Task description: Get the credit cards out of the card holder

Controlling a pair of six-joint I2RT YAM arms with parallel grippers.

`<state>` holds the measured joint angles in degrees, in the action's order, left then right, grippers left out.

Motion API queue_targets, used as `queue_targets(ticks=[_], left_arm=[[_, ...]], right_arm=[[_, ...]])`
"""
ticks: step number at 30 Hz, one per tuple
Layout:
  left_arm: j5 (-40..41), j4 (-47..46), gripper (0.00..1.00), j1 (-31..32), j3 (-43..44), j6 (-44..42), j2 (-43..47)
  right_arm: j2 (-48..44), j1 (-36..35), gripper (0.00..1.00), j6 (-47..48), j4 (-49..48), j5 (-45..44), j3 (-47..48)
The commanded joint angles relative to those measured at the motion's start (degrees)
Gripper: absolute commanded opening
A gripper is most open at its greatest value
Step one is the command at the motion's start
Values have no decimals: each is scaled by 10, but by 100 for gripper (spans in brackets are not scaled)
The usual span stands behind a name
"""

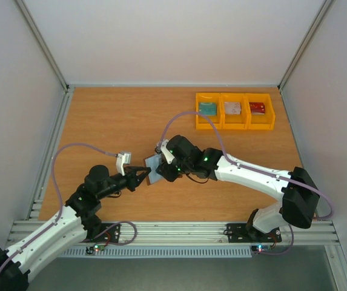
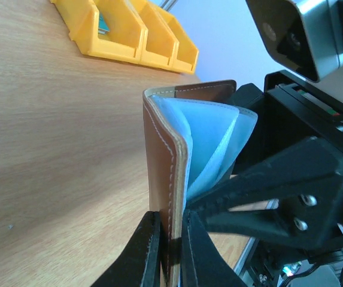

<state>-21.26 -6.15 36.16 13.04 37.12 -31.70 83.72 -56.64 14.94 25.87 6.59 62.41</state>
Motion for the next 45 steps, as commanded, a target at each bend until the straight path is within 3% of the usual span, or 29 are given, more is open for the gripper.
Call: queue_targets(ticks=[1,10,13,15,17,21,28,40,42,45], left_arm=[[-72,-102,0,7,8,9,22],[-59,-95,0,8,8,5,26],[-62,-97,0,7,8,5,28],[-61,-95,0,7,8,4,28],[-56,-92,0,7,8,2,28],[-54,-94,0,7,8,4,26],[-62,-95,0,7,8,1,28],[-55,-91,0,7,8,-4,26],[-56,-92,0,8,8,-3,25],[-56,-91,0,7,8,-3,25]], right_arm=[[-3,25,32,-14,-14,-55,-9],[-76,90,2,-16,-25,26,-69],[-94,105,1,-2,-44,90,-89],[-97,105,8,13,-42,128,-91],[-91,105,31,18,-24,147,-76],[-80,69,55,27,-47,127,-67],[-27,29,77,-9,-125,119,-62],[4,21,81,-30,-170,210,-45],[2,21,74,-32,-173,202,-50],[-10,21,54,-33,-183,185,-62]])
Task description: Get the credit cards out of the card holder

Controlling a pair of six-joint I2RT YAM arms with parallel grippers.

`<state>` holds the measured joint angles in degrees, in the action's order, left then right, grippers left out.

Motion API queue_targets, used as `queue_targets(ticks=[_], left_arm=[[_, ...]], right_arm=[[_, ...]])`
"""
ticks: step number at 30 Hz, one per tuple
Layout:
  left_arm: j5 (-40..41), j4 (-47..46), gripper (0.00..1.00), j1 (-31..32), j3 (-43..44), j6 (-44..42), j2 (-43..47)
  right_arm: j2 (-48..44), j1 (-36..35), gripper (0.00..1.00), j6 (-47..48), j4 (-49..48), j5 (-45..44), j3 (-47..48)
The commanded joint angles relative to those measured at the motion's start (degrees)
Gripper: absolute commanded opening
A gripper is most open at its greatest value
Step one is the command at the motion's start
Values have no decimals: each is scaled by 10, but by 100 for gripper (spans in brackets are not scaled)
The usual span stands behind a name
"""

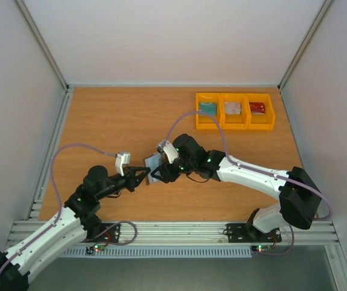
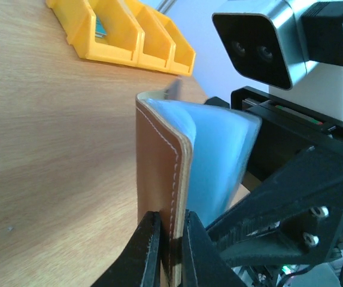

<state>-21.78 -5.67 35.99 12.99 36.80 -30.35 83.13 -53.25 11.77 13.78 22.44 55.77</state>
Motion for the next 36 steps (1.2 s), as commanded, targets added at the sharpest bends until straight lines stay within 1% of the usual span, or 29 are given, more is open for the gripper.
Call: queue_targets(ticks=[1,3,7,8,9,10,13,17,19,23,25,28,31,36], left_arm=[[-51,-95,0,9,8,1,11],[-53,-98,0,9,8,2,9],[-55,-101,1,9,8,6,11],[-50,-97,5,9,8,8,12],[-43,-94,12,9,8,10,14],[-41,-93,18,9,8,11,16],[-42,-95,22,9,8,14,17],[-45,-97,25,9,7,16,16],[-48,-99,31,9,8,18,18],[-64,-112,39,9,8,14,26],[-69,-114,41,9,9,12,30],[-71,-115,40,8,9,7,36],[-70,-114,31,8,9,0,33],[-48,-91,33,7,9,-13,29]], right_arm=[[-10,-12,47,0,-63,20,1],[-18,-11,38,0,-59,3,-3],[-24,-7,25,3,-45,-2,0],[-28,-6,22,6,-44,3,-2],[-34,-4,19,9,-44,8,-5],[-43,0,14,11,-46,15,-9],[-67,17,2,10,-51,39,-23],[-86,27,1,10,-65,77,-32],[-93,37,1,9,-72,101,-39],[-117,90,1,-9,-103,171,-71],[-130,117,1,-15,-114,195,-88],[-145,124,1,4,-99,211,-85],[-146,124,1,2,-108,252,-80],[-145,124,1,-15,-121,260,-79]])
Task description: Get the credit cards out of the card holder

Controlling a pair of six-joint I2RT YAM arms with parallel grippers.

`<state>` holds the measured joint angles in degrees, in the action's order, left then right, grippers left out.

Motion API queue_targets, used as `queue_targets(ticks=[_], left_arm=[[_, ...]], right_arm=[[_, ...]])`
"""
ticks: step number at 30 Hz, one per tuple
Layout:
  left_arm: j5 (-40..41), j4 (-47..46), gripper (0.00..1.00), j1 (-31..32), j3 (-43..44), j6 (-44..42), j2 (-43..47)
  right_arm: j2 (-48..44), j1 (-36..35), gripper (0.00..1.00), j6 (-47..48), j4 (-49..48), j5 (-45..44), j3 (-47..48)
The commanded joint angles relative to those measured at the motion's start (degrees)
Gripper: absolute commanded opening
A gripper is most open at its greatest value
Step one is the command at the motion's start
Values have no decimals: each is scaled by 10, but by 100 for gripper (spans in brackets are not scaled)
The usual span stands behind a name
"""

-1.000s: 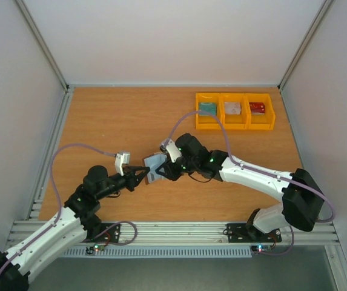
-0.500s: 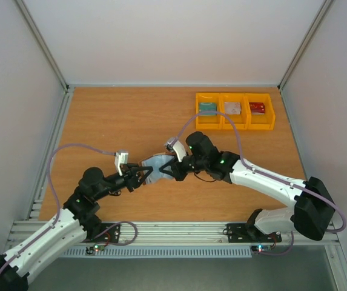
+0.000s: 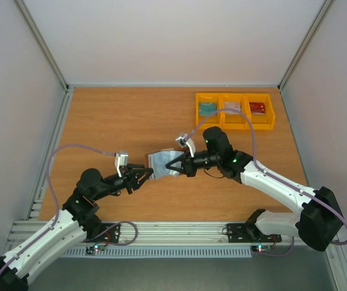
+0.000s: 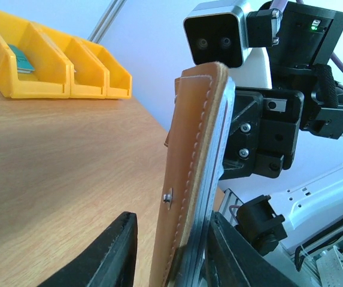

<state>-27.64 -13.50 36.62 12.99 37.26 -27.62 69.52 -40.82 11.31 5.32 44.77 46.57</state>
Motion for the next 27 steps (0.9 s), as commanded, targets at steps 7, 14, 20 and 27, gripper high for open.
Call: queue_targets(ticks=[7,14,20,27], left_arm=[[10,-13,23,1,9,-15,-1],[16,-5,11,2,9,-30,-5],[6,-12,20,1,8,-26,-9],[7,-9,0,2,9,-30,-6]], right_arm=[[-15,0,1,1,-22,39,21],[-5,-17,1,3,-10,43,37],[17,-53,1,24,1,23,61],[26,-59,9,33,-3,8,63]])
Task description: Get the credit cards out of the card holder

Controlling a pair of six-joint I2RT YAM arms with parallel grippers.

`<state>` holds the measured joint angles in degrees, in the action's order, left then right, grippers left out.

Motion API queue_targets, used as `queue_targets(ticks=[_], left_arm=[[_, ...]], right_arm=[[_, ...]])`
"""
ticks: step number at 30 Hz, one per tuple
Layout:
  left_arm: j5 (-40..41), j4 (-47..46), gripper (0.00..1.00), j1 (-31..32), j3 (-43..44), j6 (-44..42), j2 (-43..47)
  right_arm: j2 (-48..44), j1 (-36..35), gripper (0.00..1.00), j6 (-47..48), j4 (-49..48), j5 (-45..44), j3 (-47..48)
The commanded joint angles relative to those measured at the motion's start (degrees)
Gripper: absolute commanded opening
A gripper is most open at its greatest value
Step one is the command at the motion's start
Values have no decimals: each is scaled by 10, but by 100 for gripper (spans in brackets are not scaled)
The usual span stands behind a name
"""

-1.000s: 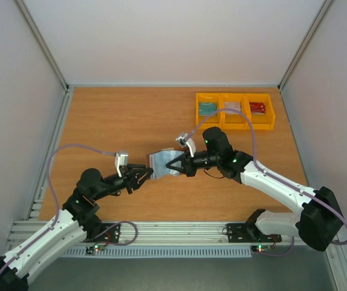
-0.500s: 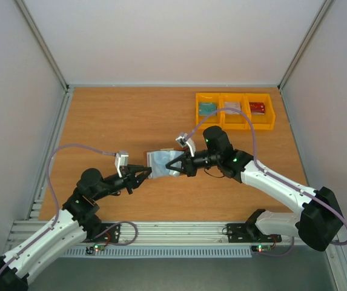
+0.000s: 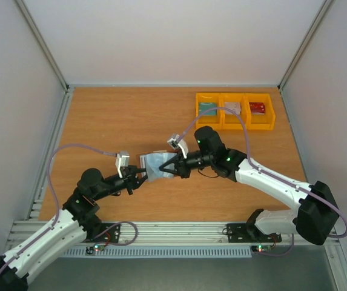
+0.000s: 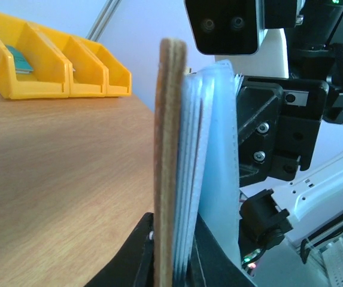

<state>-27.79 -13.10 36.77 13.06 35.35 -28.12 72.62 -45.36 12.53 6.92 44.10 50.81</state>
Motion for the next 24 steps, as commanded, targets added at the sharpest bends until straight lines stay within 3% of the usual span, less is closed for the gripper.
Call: queue_targets(ticks=[1,3,4,8,12,13,15,16,18,20,24], left_arm=[[11,-12,0,0,8,-14,0],[26,-3,0,1,10,-24,3],[44,8,0,0,12,-33,5],[158,89,0,1,29,-100,9],[198,200,0,10,111,-261,-38],[212,224,0,18,140,-348,-52],[225,276,0,37,194,-477,-90],[237,306,0,47,219,-564,-111],[289,351,0,64,252,-640,-152],[314,392,0,66,275,-646,-180],[288,401,0,68,282,-590,-173]], right_arm=[[-8,-12,22,23,-6,-7,18],[-23,-7,47,24,21,-62,15],[-35,-3,54,22,36,-100,13],[-100,14,66,11,113,-291,14],[-122,4,61,9,221,-465,75],[-121,-13,60,18,224,-479,88],[-112,-59,56,44,194,-459,108],[-104,-74,54,50,169,-407,116],[-86,-87,51,32,91,-284,121],[-55,-90,50,-8,17,-220,124],[-22,-90,41,-36,-17,-271,123]])
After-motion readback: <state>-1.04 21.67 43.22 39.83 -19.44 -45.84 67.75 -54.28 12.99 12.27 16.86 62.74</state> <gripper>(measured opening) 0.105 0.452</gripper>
